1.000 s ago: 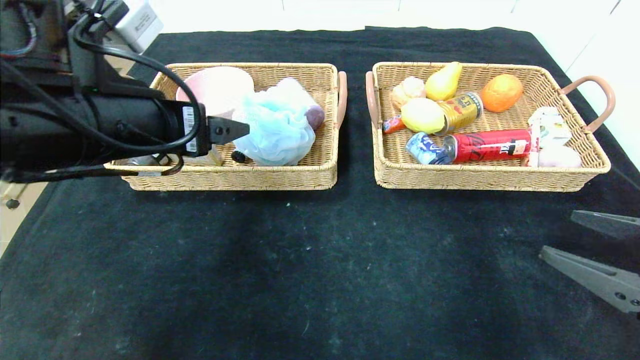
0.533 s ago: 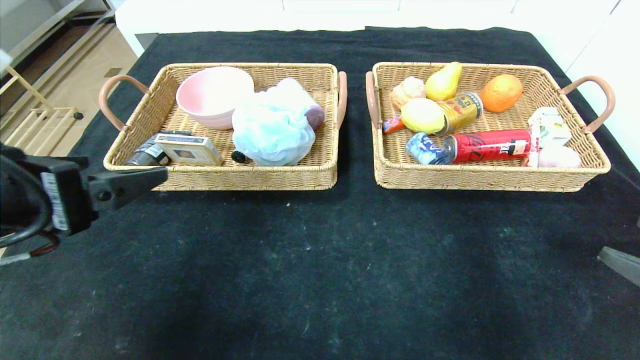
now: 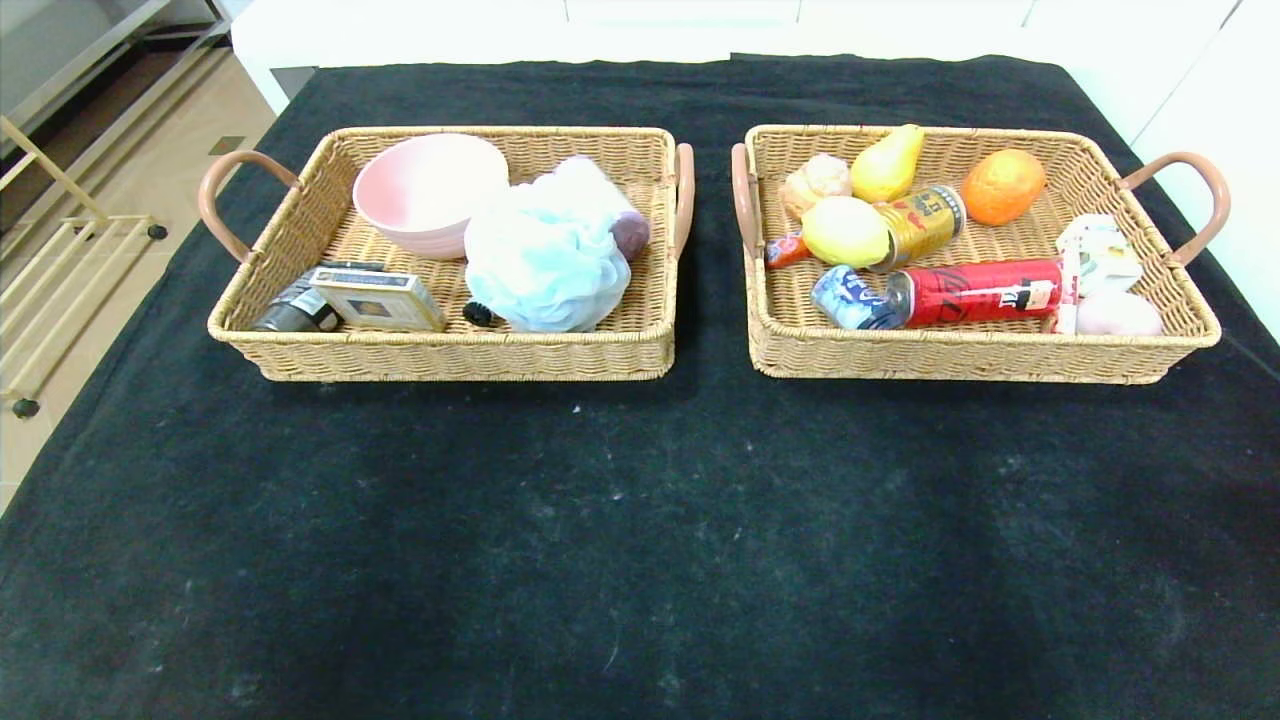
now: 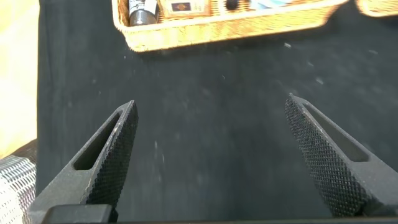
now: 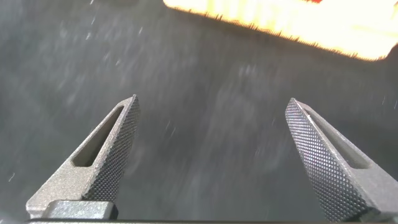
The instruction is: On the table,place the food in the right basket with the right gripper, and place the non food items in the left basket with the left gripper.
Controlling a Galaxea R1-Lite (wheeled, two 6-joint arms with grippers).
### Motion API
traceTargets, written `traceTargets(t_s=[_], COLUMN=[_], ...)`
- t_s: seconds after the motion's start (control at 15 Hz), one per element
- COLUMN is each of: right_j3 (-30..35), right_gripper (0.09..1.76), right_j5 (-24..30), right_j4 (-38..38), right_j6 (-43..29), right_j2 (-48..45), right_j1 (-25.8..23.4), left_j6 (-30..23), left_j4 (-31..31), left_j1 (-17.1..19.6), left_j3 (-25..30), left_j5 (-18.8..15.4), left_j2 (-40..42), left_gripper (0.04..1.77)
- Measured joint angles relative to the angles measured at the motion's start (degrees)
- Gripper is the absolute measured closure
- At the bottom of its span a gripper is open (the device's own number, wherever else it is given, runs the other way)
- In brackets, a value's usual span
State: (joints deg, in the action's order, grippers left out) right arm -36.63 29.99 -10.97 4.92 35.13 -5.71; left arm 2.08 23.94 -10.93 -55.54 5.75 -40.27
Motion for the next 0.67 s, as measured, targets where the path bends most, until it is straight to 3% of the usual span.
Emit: traceTargets(t_s=[0.4,0.67], right_j3=[0.11,2.12], right_gripper=[0.14,0.14], right_j5=[-3.25,-9.73], right_j4=[-10.47,-13.89], right_j6=[1.33,0.91], right_j2=[-9.84,-15.71], right_j1=[1.07,6.47], left_j6=[2.34,2.84], left_j4=[12.35,16.24], left_j1=[11.81,13.71], left_j3=[-3.85,-4.33], left_j5=[-16.31,-19.48], left_j2=[14.42,20.85], left_gripper=[0.1,0.1])
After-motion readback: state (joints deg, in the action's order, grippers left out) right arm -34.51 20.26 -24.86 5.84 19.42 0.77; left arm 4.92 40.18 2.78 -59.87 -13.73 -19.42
